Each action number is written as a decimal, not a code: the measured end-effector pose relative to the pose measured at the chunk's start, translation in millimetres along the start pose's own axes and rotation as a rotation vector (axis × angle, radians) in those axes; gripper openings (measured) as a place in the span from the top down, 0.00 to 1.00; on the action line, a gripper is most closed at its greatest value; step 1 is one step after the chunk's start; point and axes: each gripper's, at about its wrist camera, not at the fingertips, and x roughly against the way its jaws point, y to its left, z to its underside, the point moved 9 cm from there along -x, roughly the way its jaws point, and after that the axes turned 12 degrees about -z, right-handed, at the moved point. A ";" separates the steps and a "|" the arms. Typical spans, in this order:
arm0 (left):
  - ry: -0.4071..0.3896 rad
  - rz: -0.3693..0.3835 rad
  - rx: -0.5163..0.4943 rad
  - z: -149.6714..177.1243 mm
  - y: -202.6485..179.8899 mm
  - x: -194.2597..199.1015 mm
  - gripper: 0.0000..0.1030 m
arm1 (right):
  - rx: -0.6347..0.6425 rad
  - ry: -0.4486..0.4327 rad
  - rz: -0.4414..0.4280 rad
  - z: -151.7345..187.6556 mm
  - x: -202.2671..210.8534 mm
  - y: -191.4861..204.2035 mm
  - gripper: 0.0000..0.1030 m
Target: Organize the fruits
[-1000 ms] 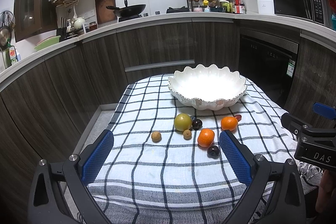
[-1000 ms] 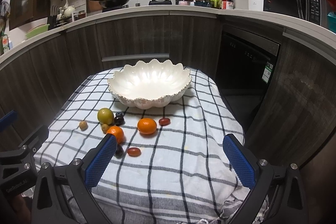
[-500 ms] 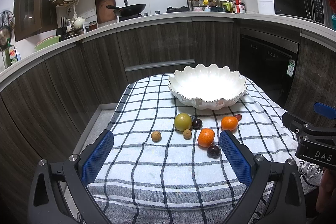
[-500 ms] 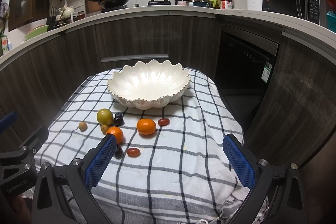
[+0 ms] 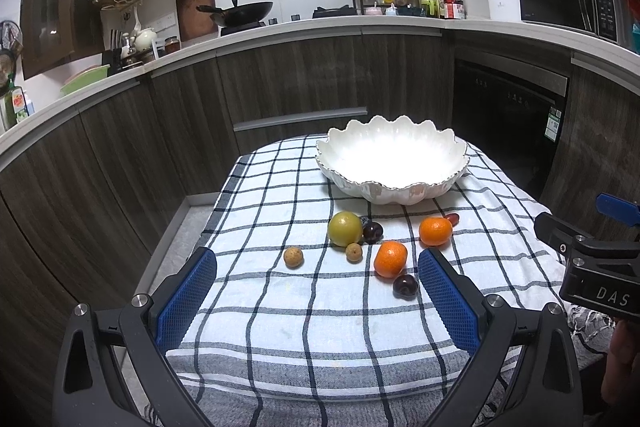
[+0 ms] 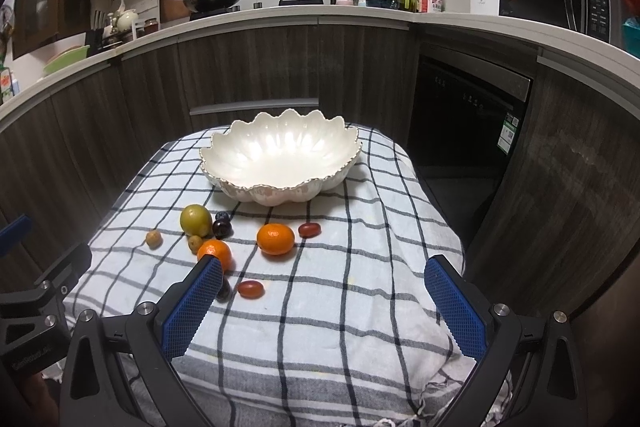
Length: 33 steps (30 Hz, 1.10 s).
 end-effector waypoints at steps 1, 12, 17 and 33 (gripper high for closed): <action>0.002 0.001 -0.002 -0.2 -0.5 -0.8 0.01 | 0.001 0.002 0.001 1.5 -1.6 1.2 0.01; 0.057 0.030 -0.044 2.2 -15.9 -19.9 0.01 | -0.001 0.034 -0.016 5.1 -19.4 1.3 0.01; 0.078 0.058 -0.081 6.0 -29.7 -27.3 0.05 | 0.014 0.046 -0.036 6.3 -29.3 1.8 0.01; 0.189 0.121 -0.160 28.3 -56.8 -63.8 0.23 | 0.035 0.143 -0.096 18.6 -71.0 0.9 0.14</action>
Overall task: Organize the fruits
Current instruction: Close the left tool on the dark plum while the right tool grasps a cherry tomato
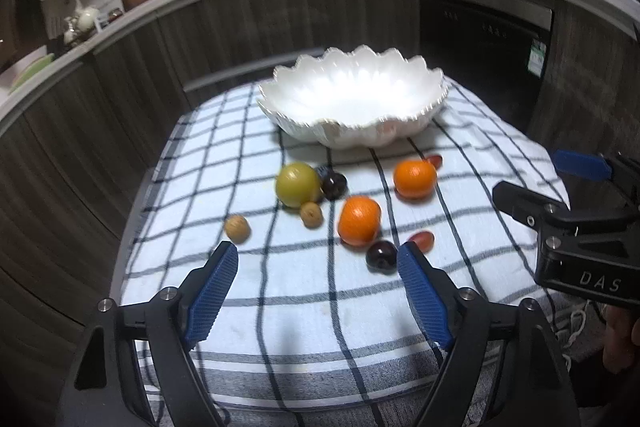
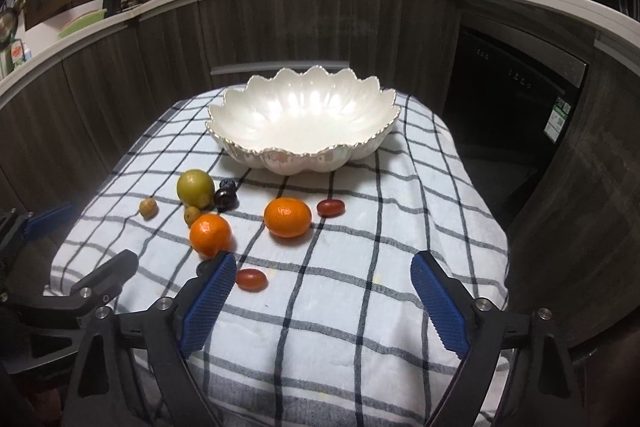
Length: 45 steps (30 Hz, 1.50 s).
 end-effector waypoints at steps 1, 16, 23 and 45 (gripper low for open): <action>0.013 0.008 -0.009 1.4 -2.8 -3.8 0.24 | -0.001 0.009 -0.004 1.0 -2.9 -0.5 0.15; 0.097 0.088 -0.101 19.0 -39.6 -36.4 0.37 | 0.000 0.129 -0.089 16.7 -43.7 5.3 0.29; 0.134 0.116 -0.105 24.5 -46.7 -52.1 0.41 | 0.012 0.186 -0.135 22.2 -63.4 10.9 0.35; 0.154 0.171 -0.145 26.0 -67.8 -70.6 0.58 | -0.008 0.301 -0.267 36.8 -93.7 31.3 0.53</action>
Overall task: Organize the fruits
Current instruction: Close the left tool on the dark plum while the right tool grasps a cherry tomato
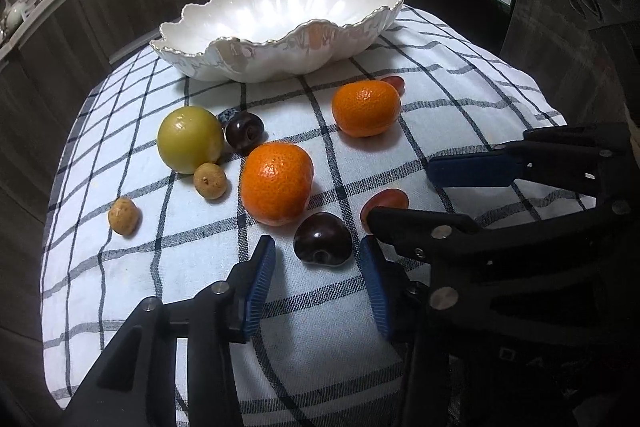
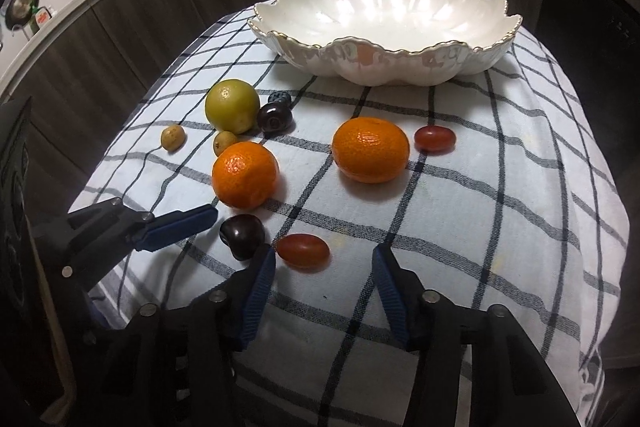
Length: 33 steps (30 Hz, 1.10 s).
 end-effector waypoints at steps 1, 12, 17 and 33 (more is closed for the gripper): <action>0.002 0.001 0.004 -0.1 0.9 -0.9 0.58 | 0.001 0.005 -0.003 -0.4 -1.9 0.7 0.54; -0.003 0.045 0.025 -0.4 0.9 -1.0 0.70 | -0.001 0.035 -0.055 -2.8 -12.7 7.4 0.72; -0.001 0.049 0.032 -1.1 1.5 0.3 0.72 | -0.011 0.031 -0.065 -1.7 -12.0 9.0 0.73; -0.064 0.016 0.038 -7.6 8.2 27.8 0.72 | 0.004 -0.027 -0.029 -5.7 10.8 14.0 0.73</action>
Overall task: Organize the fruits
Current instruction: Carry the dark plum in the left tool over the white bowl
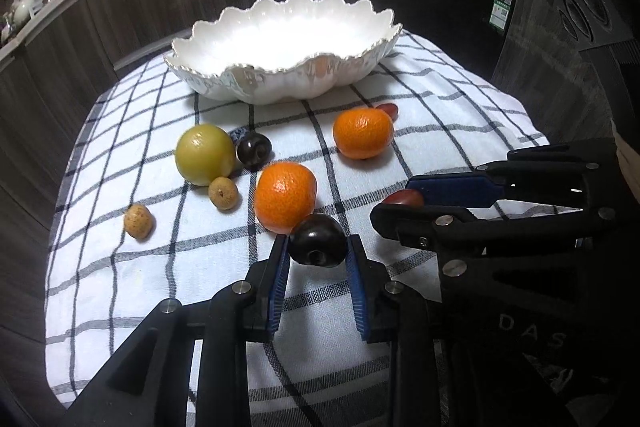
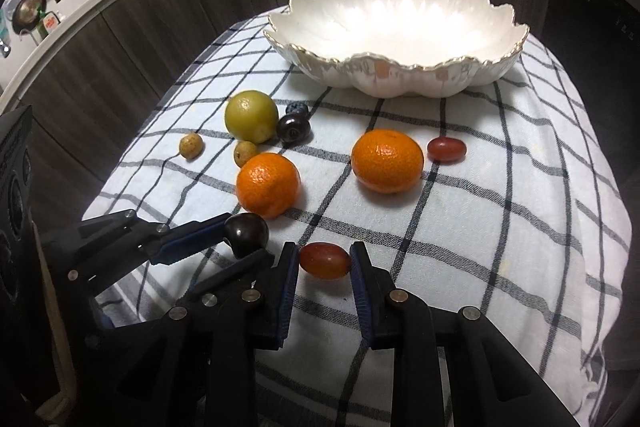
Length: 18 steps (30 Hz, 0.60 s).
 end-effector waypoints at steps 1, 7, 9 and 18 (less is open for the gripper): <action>-0.006 -0.003 0.000 -0.4 0.4 1.9 0.72 | 0.003 -0.006 0.002 -0.5 2.7 1.0 0.73; -0.050 -0.022 0.003 -5.8 3.9 19.2 0.72 | 0.025 -0.046 0.017 -2.4 19.2 7.8 0.73; -0.060 -0.027 0.006 -7.1 5.4 23.8 0.72 | 0.032 -0.059 0.021 -3.2 23.9 10.4 0.73; -0.114 -0.049 0.013 -14.0 10.3 47.8 0.72 | 0.062 -0.119 0.039 -7.7 48.0 23.4 0.73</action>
